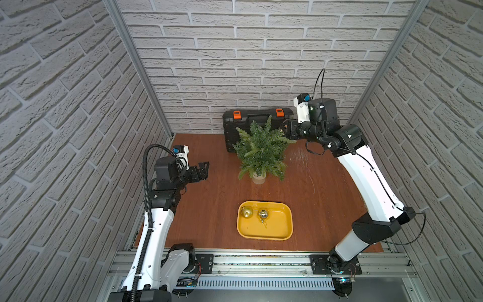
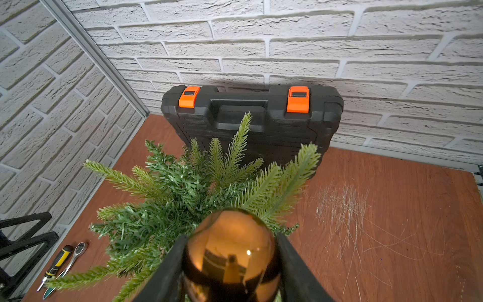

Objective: Decorate the small christmas tree with ornaments
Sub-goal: Hang an ornament on the christmas tree.

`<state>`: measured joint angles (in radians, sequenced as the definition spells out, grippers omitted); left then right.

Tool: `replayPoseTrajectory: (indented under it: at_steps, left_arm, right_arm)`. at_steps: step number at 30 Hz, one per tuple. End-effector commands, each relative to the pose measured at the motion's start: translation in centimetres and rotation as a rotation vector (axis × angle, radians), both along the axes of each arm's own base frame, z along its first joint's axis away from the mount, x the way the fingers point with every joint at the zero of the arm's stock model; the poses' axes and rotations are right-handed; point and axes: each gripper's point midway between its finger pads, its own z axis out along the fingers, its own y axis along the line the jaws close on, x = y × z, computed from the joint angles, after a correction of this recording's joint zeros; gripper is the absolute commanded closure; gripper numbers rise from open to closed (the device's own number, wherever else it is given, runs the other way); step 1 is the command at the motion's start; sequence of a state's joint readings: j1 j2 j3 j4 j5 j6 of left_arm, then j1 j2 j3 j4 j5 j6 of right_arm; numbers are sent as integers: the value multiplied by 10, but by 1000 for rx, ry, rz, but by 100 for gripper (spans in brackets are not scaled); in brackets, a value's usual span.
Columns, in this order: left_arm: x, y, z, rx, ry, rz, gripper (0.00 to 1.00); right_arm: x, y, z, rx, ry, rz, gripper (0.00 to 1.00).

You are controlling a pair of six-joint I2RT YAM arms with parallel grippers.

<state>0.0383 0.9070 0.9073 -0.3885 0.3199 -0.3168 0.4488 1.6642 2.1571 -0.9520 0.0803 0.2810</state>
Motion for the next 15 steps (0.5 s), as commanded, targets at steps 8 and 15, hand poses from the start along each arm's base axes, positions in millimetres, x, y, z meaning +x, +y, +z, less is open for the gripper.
replayPoseTrajectory:
  at_steps: [8,15]
  left_arm:
    - [4,1,6,-3,-38,0,2]
    - [2,2,7,0,-40,5,2]
  right_arm:
    - [-7,6,20,64,-47,36,54]
    - [-12,7,17,76,-39,49,54]
